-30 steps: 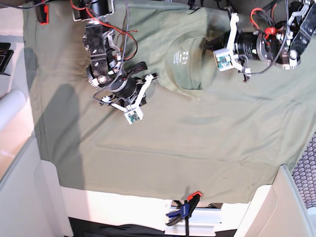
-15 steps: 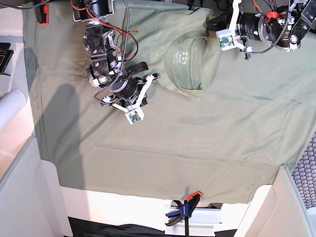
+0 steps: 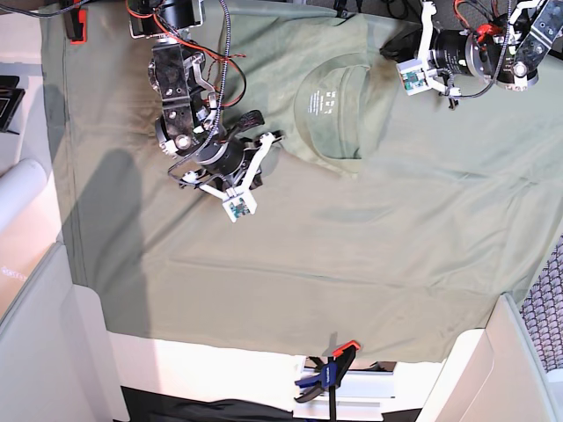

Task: Fold the T-shirt properly
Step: 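Hold the shirt with the right gripper while the left gripper repositions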

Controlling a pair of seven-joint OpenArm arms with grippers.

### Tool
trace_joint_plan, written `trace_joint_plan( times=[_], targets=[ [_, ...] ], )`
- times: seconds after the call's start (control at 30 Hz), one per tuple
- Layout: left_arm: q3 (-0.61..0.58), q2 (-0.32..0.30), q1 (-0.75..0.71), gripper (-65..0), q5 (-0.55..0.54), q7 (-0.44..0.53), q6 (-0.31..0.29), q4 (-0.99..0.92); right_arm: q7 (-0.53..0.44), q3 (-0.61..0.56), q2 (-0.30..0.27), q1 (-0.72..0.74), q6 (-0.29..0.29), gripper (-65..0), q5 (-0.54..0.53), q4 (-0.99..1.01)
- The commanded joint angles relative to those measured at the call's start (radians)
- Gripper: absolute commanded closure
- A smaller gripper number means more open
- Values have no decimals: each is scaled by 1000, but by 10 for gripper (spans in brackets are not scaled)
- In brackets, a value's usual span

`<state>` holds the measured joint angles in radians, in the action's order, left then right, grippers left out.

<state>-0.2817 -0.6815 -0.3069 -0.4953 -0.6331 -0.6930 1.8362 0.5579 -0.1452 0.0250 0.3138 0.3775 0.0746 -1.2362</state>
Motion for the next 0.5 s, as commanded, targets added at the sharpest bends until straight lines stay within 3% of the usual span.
trace_joint_plan(
  times=[0.0, 0.27, 0.47],
  targets=[
    [7, -10, 8, 0, 0, 17, -5, 0, -19, 1, 3, 26, 2, 0, -8, -17],
    [6, 69, 61, 0, 51, 16, -5, -173, -6, 1, 3, 26, 2, 0, -8, -17],
    [-12, 72, 199, 0, 52, 27, -5, -293, 20, 1, -1, 26, 2, 0, -3, -17]
  ],
)
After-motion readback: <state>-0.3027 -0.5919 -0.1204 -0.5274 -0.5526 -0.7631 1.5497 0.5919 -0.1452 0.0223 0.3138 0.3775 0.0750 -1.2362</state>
